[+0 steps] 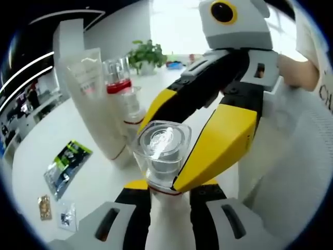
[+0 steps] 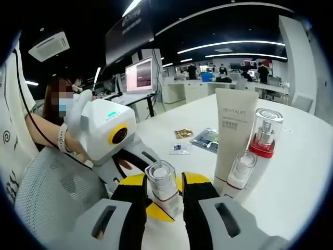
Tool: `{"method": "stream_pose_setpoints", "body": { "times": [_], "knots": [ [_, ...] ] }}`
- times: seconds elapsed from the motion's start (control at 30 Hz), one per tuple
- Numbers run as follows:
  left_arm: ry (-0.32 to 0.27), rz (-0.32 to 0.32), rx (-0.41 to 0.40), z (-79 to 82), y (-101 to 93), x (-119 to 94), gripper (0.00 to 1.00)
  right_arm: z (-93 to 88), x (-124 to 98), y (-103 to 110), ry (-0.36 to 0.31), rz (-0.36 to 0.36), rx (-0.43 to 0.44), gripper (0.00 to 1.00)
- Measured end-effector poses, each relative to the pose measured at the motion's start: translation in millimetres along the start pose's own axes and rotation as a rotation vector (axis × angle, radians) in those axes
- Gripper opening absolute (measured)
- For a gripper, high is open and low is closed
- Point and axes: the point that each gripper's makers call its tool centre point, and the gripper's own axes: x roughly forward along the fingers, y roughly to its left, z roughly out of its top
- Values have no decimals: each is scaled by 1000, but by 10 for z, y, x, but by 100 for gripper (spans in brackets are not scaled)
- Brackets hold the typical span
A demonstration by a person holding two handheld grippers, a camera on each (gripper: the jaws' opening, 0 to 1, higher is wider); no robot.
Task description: Arrange the skincare products in the storage area until every visible bottle or jar stands upright without overlapping.
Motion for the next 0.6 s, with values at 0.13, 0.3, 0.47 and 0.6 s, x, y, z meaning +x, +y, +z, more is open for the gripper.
{"method": "stream_pose_setpoints", "body": {
  "times": [0.13, 0.3, 0.47, 0.6],
  "knots": [
    [3, 8, 4, 2, 14, -18, 25, -6, -9, 8, 3, 6, -2, 25],
    [3, 11, -3, 13, 13, -40, 25, -22, -23, 26, 10, 10, -6, 26],
    [25, 21, -9, -13, 2, -57, 27, -48, -44, 49, 21, 20, -7, 26],
    [91, 61, 12, -111, 49, -100, 28, -98, -87, 43, 49, 13, -26, 26]
  ]
}}
